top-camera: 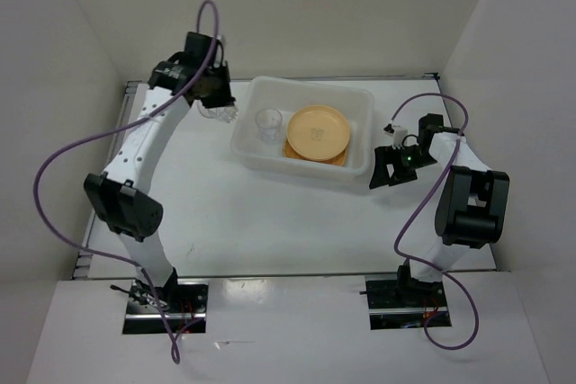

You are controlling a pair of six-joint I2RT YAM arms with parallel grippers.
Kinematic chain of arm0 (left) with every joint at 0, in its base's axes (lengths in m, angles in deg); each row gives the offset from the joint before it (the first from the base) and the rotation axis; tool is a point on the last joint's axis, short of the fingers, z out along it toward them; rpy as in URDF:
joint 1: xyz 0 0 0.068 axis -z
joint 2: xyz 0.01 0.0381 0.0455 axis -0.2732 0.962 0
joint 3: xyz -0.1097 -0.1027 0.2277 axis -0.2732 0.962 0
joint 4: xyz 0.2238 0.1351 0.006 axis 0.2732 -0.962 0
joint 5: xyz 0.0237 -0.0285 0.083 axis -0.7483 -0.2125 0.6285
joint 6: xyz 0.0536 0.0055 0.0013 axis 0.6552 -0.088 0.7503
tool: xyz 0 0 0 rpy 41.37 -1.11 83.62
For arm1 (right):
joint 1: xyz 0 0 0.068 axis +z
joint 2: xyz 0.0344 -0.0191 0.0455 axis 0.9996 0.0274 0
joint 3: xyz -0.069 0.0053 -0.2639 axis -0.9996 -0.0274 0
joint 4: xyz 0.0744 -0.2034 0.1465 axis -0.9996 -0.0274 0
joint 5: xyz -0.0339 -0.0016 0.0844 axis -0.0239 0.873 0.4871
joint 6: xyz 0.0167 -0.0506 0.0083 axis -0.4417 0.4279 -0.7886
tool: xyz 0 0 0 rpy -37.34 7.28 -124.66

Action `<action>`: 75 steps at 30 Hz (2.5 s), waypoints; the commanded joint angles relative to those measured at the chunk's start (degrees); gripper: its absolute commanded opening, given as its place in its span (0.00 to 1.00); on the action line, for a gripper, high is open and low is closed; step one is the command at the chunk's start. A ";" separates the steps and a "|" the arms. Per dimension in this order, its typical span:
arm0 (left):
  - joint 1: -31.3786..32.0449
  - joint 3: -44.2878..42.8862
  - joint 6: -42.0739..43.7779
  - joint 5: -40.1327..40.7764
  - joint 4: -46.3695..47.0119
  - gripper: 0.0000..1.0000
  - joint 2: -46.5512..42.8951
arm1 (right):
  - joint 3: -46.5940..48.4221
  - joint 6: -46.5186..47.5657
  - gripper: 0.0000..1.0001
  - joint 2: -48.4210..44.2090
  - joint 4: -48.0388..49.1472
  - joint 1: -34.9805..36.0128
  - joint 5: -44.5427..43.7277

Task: Place the mixed dishes into the plastic bin

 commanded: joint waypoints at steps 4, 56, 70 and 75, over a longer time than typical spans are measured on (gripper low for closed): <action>7.65 -8.00 7.29 1.56 -4.41 0.00 7.68 | 1.27 0.51 0.88 -2.93 0.08 -0.35 1.03; 14.33 -34.38 -0.79 29.24 -9.41 0.91 12.36 | 0.74 -0.02 0.88 -4.69 1.22 -0.35 -0.11; 9.95 39.80 6.16 31.89 16.96 1.00 -44.85 | -0.31 -2.40 0.91 -9.70 3.68 -0.35 -2.05; 9.41 46.57 4.39 32.59 14.58 1.00 -49.79 | -0.31 -3.80 0.89 -9.70 4.21 -0.35 -3.28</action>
